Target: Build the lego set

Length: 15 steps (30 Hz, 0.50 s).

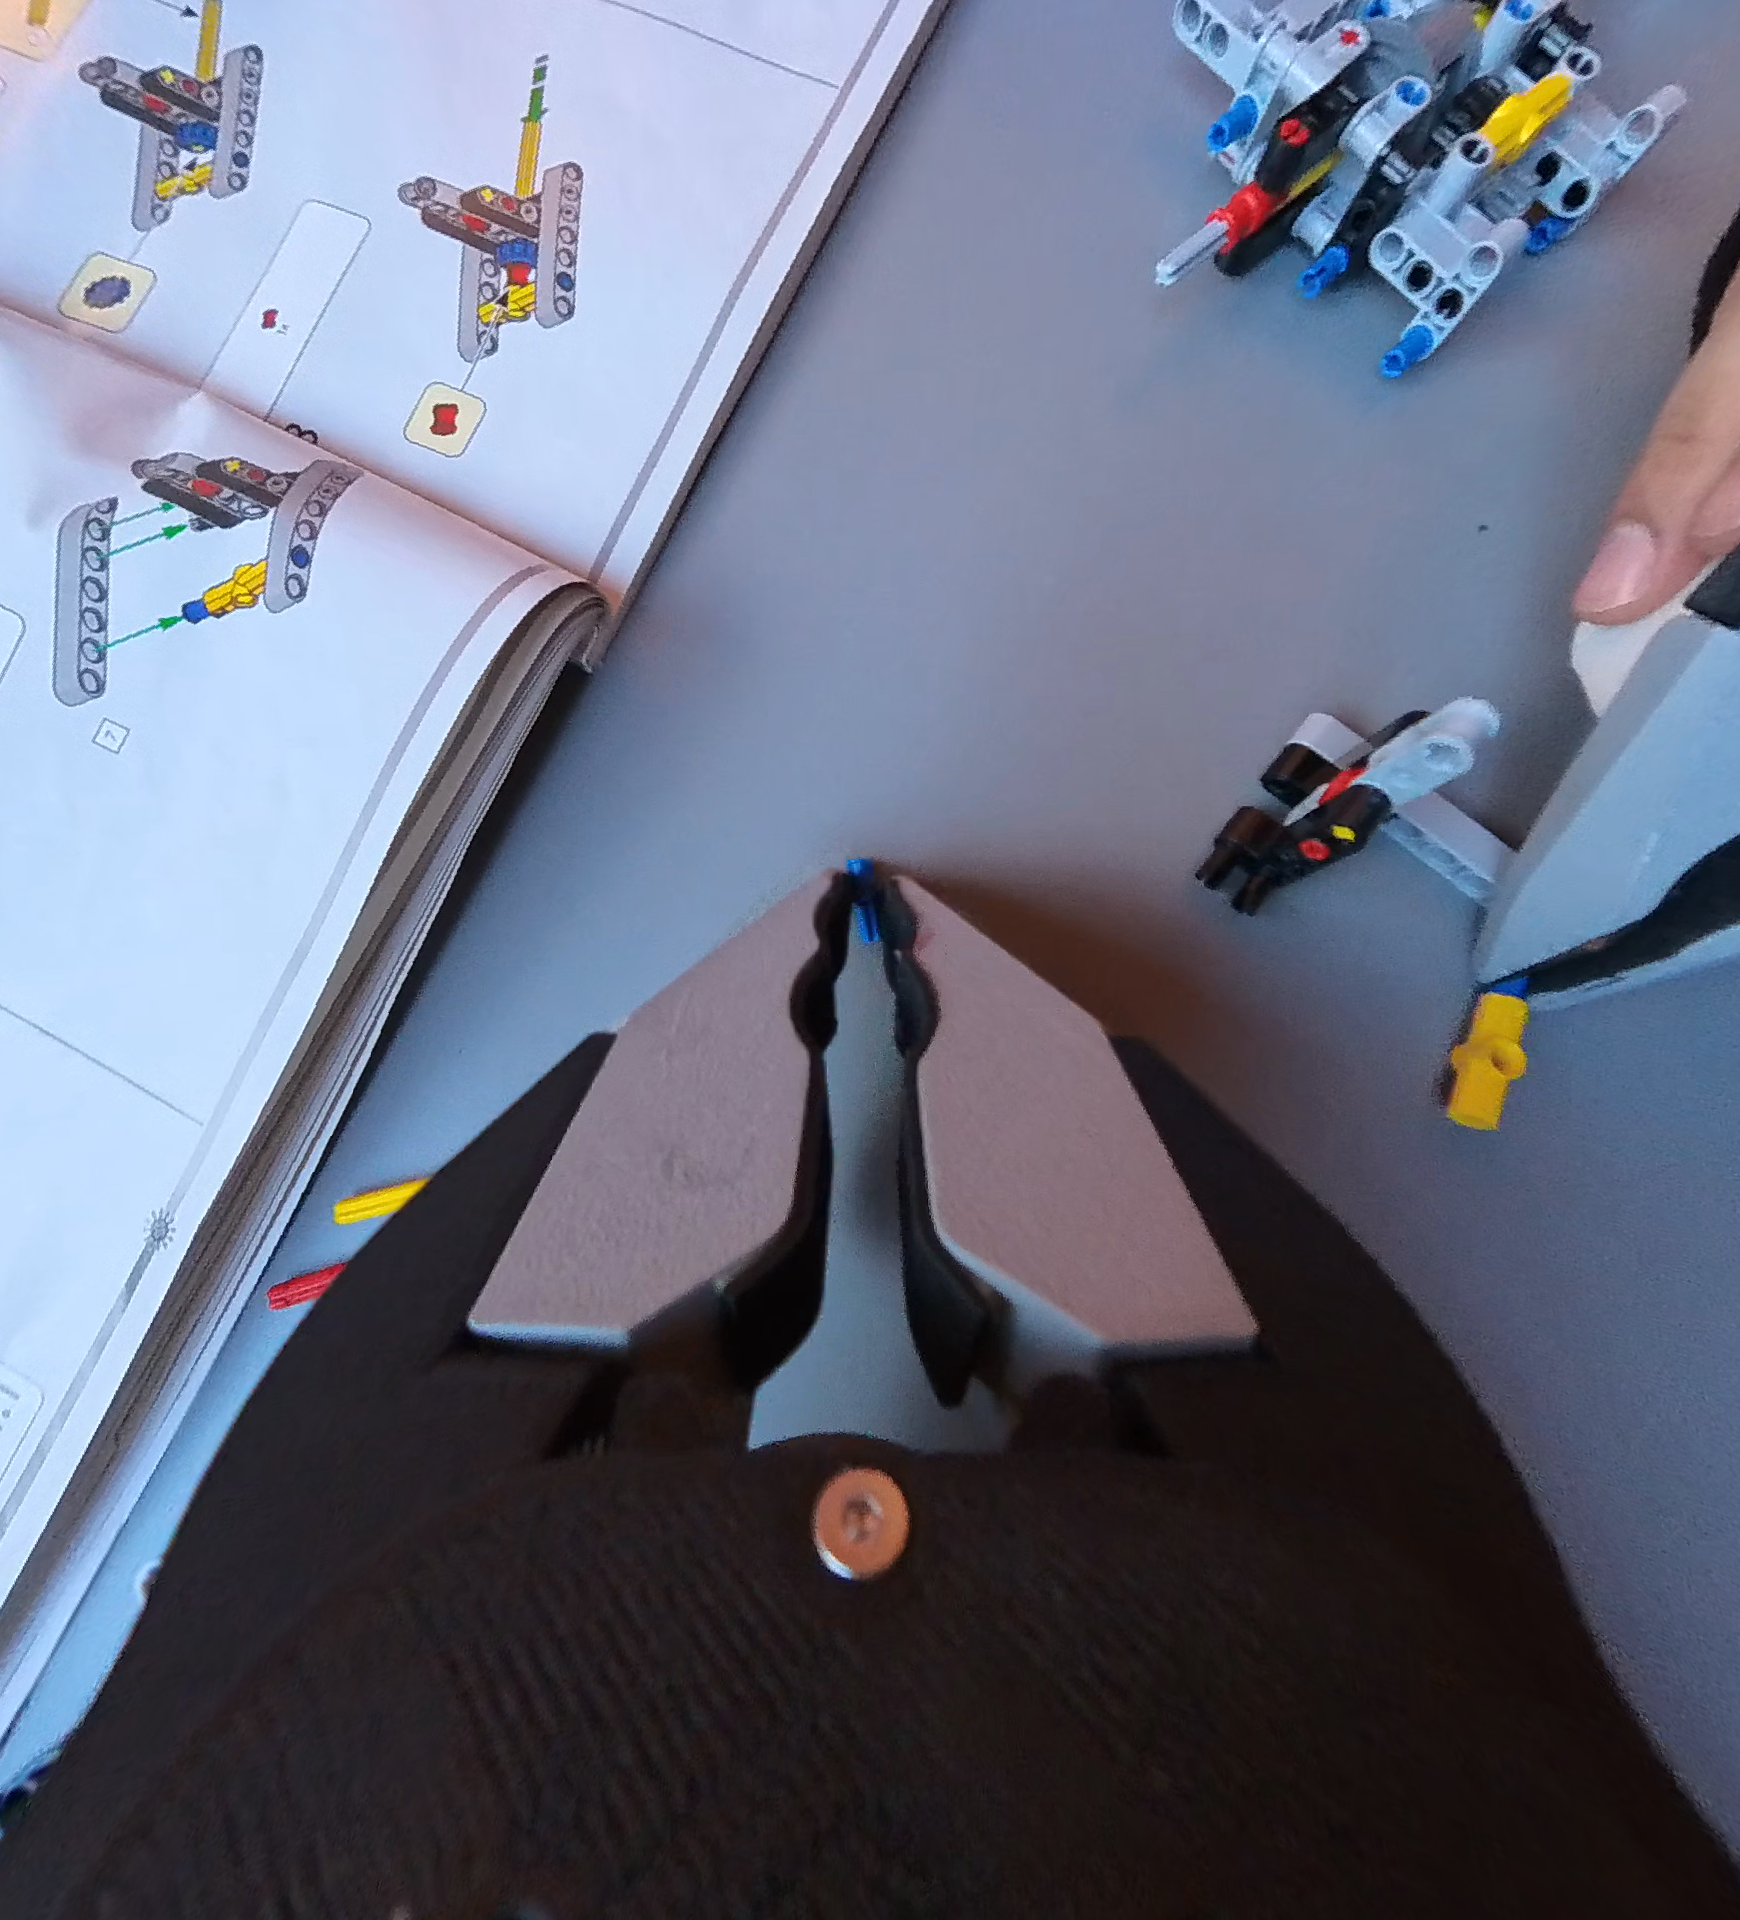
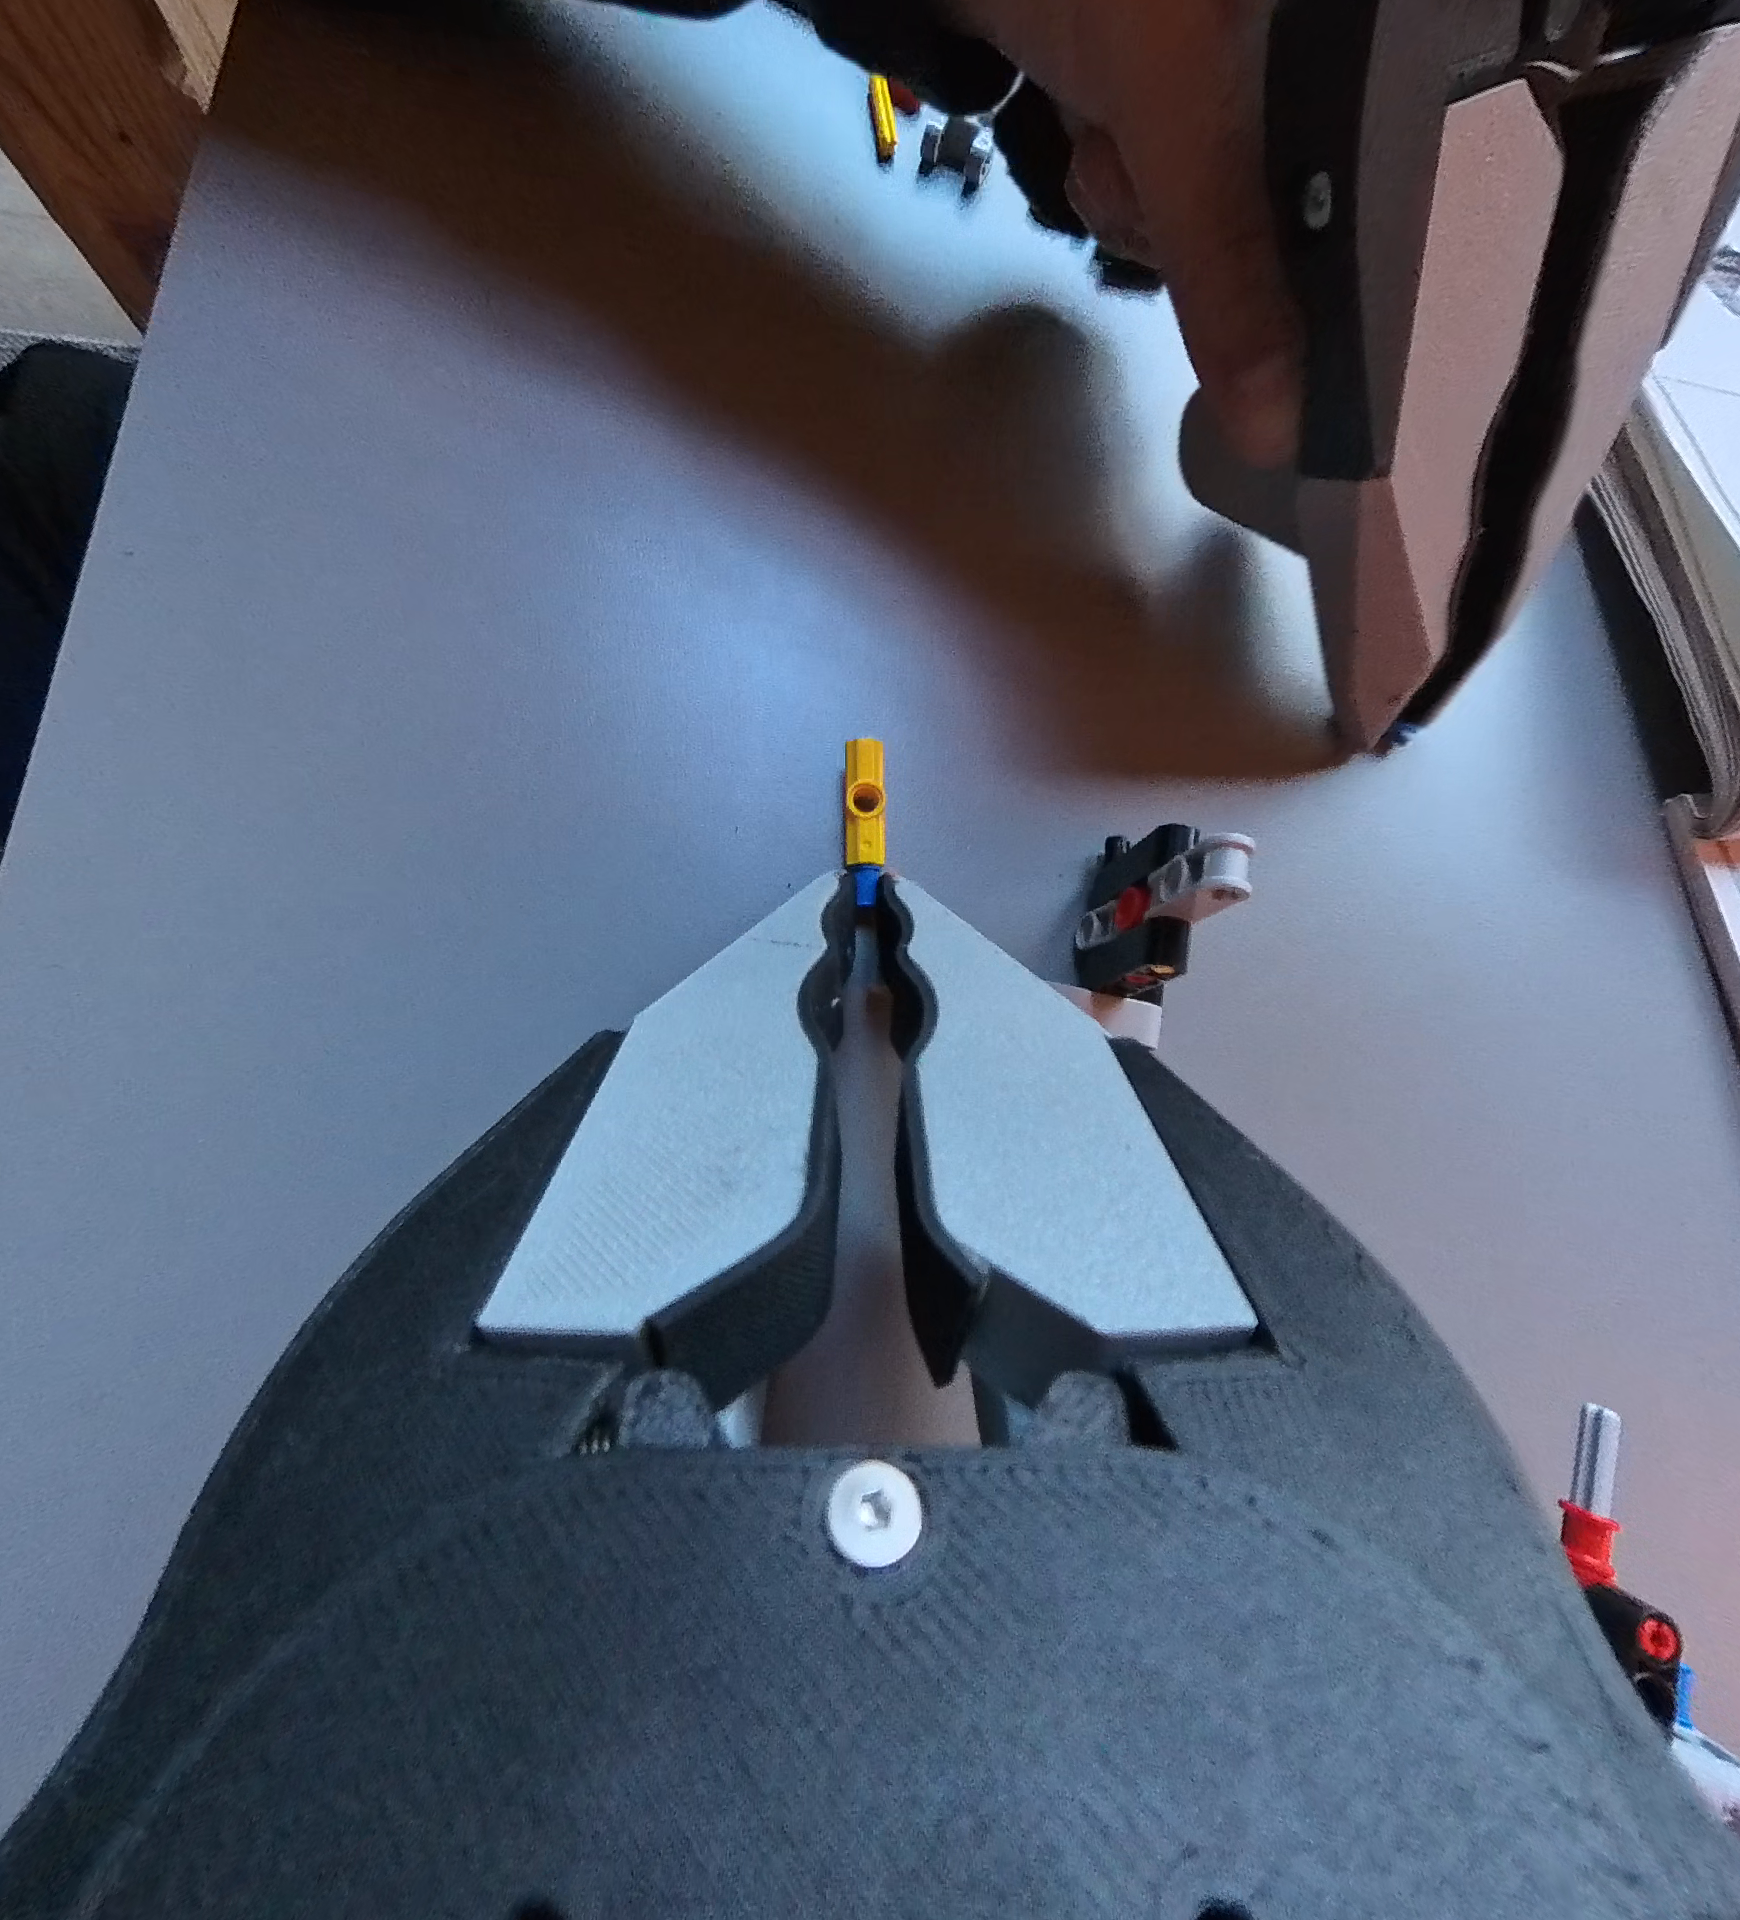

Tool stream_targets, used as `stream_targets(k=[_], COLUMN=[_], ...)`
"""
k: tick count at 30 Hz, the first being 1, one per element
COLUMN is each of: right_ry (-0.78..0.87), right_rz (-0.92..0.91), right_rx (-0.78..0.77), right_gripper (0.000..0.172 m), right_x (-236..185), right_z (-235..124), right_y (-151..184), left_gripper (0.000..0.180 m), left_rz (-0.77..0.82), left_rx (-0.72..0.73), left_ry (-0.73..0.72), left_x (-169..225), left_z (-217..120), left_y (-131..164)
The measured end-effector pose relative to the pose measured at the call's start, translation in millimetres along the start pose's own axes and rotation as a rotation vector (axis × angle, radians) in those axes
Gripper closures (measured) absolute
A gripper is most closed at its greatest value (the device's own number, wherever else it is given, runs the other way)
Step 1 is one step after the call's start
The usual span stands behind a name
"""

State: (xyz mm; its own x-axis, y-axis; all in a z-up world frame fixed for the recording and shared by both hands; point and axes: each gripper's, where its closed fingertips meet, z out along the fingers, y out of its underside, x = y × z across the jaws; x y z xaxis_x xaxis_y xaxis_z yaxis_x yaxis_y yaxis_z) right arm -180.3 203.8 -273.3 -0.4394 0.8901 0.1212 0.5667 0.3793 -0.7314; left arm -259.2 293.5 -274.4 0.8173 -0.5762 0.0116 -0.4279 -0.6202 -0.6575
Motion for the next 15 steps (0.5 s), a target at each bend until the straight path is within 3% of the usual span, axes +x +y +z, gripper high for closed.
stream_targets(k=[11, 15], right_ry=[-0.02, -0.024], right_rz=[0.011, -0.006], right_rx=[0.013, 0.027], right_gripper=[0.172, 0.163], right_x=[-1.2, -3.1], right_z=[-1.2, -2.3], right_y=[-1.3, -3.4], left_gripper=[0.178, 0.177], left_rz=[0.156, 0.206], left_rx=[0.021, 0.122], left_ry=[-0.012, -0.021], left_x=[26.9, 45.9], left_z=[-27.7, -48.0], left_y=[28.7, 30.0])
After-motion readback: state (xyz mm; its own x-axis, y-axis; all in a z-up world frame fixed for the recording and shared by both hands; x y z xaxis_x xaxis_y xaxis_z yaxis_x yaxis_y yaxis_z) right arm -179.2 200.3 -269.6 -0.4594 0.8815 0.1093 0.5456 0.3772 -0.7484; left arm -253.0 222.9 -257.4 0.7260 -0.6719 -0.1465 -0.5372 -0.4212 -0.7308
